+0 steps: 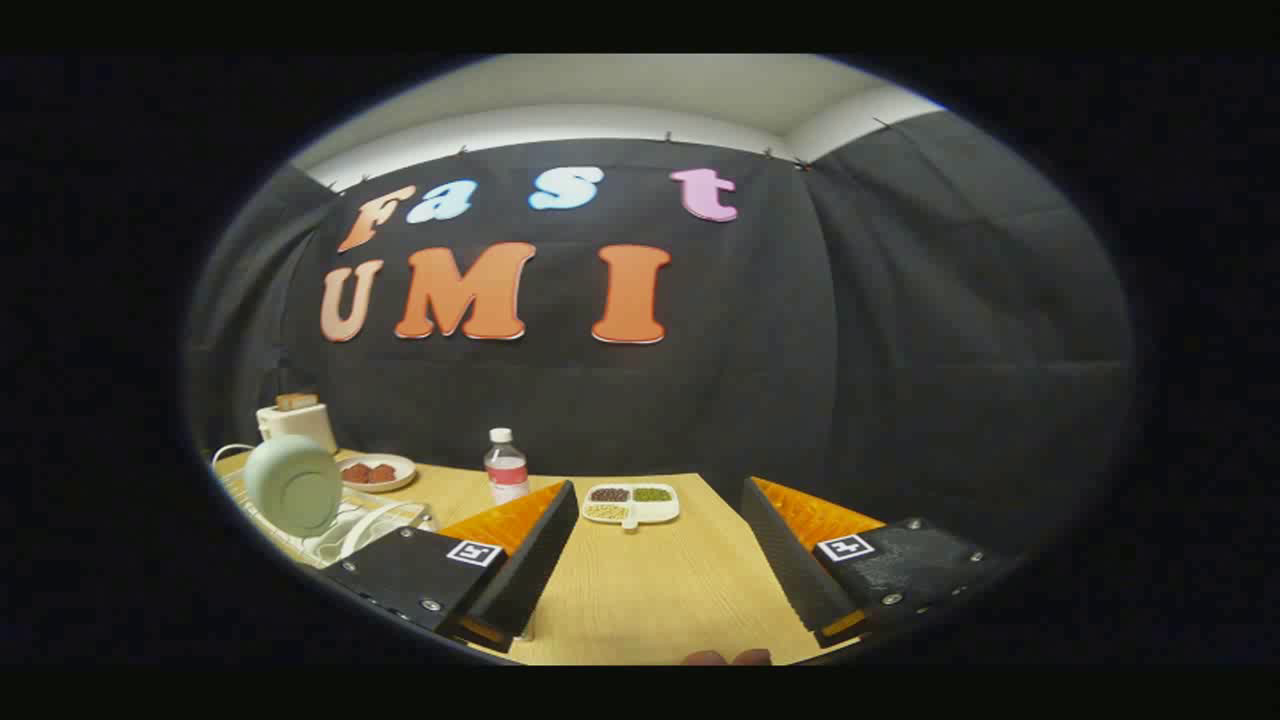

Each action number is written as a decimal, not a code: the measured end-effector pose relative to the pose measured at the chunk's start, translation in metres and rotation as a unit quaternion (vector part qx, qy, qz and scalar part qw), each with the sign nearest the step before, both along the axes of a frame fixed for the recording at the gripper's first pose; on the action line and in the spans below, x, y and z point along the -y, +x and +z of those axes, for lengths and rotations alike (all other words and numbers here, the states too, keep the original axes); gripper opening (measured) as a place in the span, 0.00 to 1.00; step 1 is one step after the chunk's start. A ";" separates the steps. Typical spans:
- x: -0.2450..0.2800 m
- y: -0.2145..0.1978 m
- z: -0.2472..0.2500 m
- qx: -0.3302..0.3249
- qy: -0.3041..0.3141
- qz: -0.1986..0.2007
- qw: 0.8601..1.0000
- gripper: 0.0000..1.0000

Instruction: Take the plate from the dish rack, then take the spoon from the basket and place it into the plate.

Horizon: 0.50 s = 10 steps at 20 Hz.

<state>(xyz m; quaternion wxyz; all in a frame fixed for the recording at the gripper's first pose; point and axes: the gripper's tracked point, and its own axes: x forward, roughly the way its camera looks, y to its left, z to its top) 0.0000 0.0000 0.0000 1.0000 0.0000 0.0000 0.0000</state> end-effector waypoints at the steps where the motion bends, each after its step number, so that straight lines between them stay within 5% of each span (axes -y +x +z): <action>1: -0.012 -0.029 0.011 0.004 -0.003 0.010 1.000 0.98; 5: -0.056 -0.117 0.031 0.028 0.023 0.037 0.999 0.98; 10: -0.106 -0.181 -0.011 -0.019 0.098 0.072 0.992 0.98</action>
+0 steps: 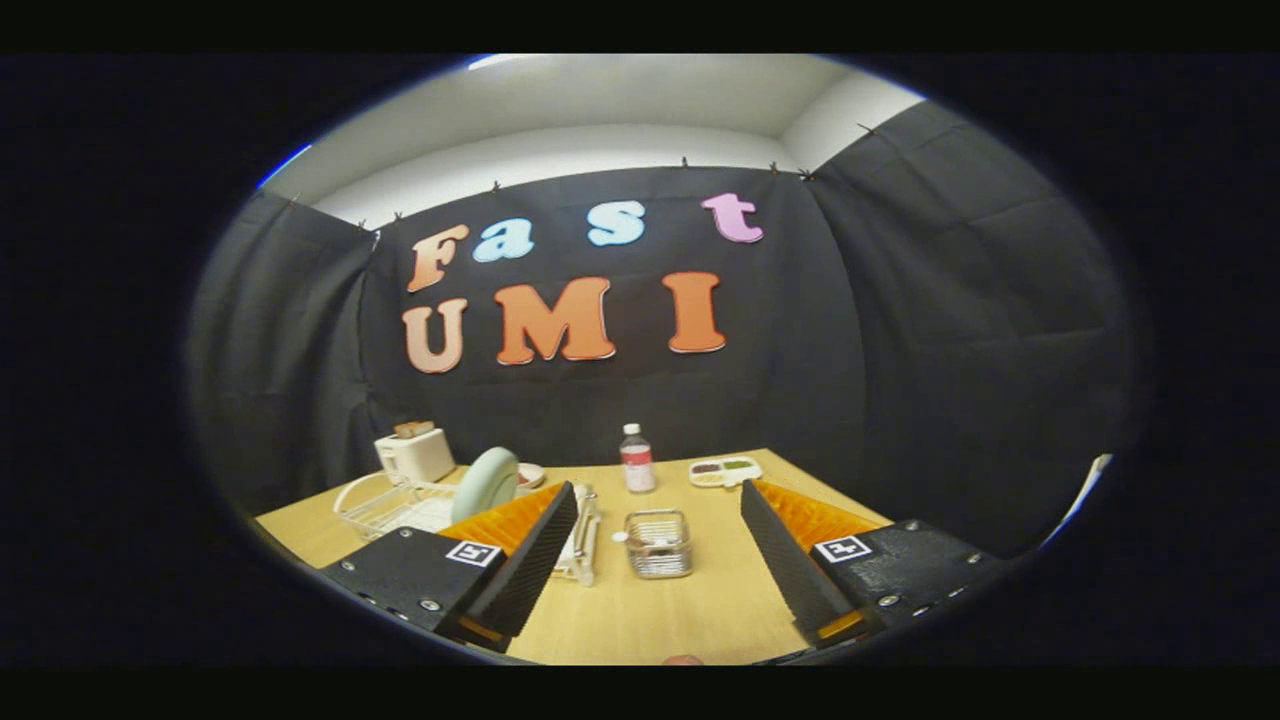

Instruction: Take the plate from the dish rack, then take the spoon from the basket and place it into the plate.

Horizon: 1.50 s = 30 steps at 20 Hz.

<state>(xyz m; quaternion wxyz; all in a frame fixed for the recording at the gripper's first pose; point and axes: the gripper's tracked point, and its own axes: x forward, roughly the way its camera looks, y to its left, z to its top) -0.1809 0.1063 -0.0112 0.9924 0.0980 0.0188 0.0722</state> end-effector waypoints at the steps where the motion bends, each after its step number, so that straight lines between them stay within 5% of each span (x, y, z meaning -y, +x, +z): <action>1: -0.004 -0.010 -0.011 -0.015 0.002 0.004 1.000 0.98; 18: 0.002 -0.027 -0.005 0.007 -0.036 -0.029 0.999 0.98; 30: -0.119 0.060 0.043 -0.024 -0.053 0.073 0.996 0.98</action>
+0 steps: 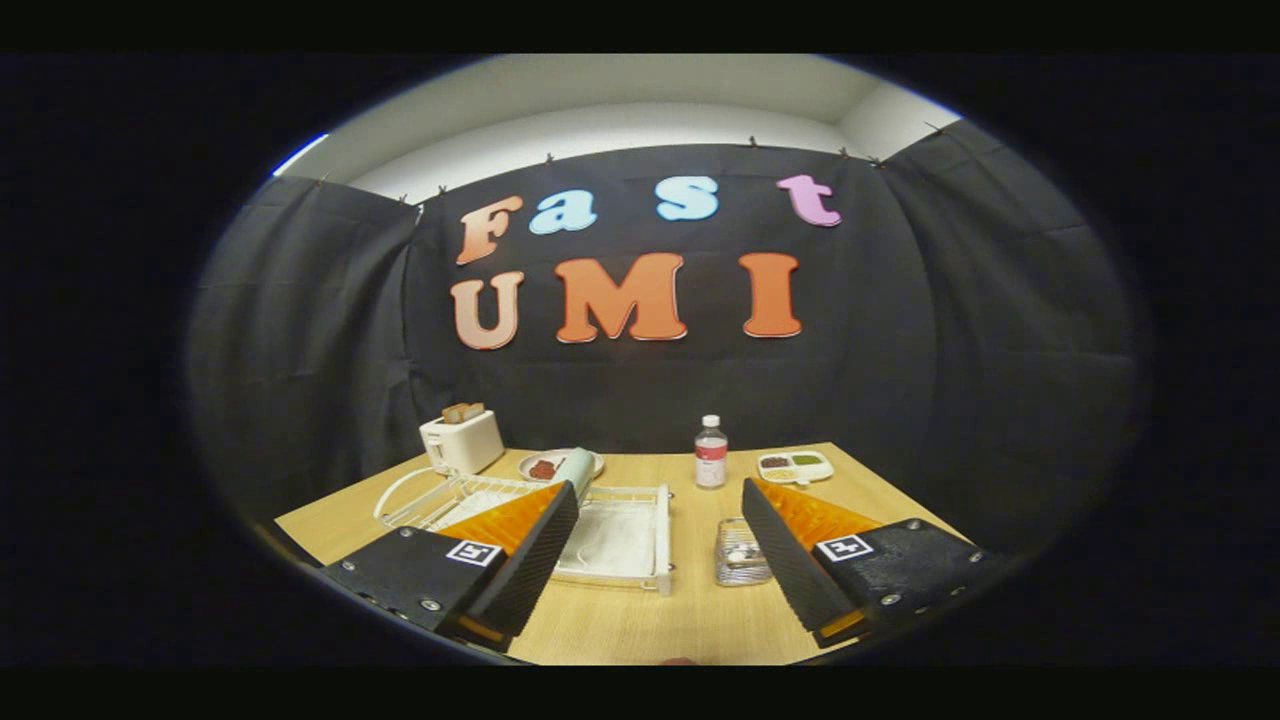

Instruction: Take the plate from the dish rack, then take the spoon from the basket and place it into the plate.

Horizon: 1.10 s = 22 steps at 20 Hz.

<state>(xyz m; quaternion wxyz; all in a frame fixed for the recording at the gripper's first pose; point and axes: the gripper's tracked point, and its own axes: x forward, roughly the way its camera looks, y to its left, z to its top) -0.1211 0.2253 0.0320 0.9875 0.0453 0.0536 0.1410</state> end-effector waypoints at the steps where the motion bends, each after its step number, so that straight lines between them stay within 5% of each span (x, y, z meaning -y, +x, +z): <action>1: -0.015 0.009 -0.004 -0.017 -0.002 0.014 1.000 0.98; 8: -0.092 0.074 -0.039 -0.112 -0.043 0.037 0.992 0.99; 17: -0.117 0.125 -0.097 -0.233 -0.045 -0.012 0.971 0.98; 20: -0.116 0.135 -0.109 -0.257 -0.046 -0.034 0.965 0.86; 22: -0.116 0.137 -0.108 -0.257 -0.047 -0.044 0.964 0.67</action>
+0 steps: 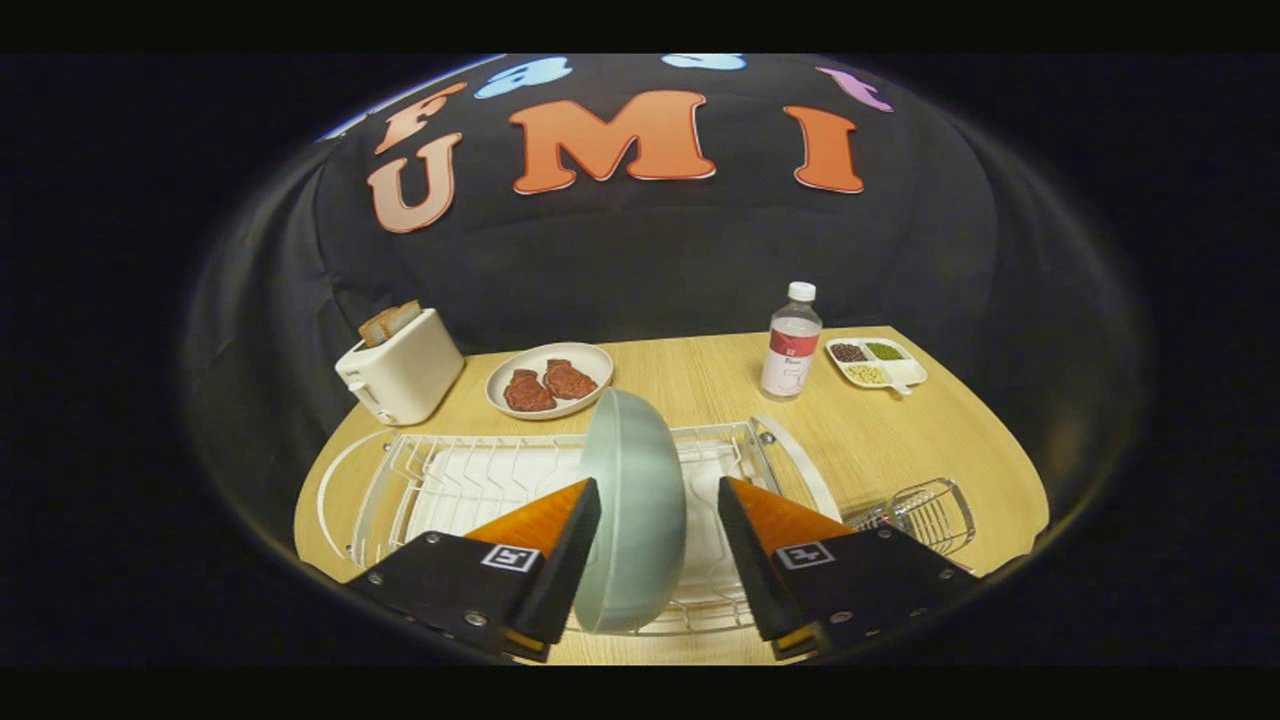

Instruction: Take the plate from the dish rack, then take the spoon from the basket and place it into the plate.

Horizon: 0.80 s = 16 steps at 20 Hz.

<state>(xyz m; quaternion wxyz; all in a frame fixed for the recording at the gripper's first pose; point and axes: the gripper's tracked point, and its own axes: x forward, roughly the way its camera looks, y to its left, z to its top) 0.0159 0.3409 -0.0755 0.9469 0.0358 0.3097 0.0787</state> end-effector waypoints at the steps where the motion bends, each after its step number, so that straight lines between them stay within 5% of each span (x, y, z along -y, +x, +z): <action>1: 0.000 0.001 0.001 0.001 -0.002 -0.005 1.000 0.57; 5: 0.011 0.002 -0.002 -0.011 -0.047 -0.038 0.998 0.27; 16: -0.019 0.001 0.048 0.068 -0.207 -0.035 0.975 0.22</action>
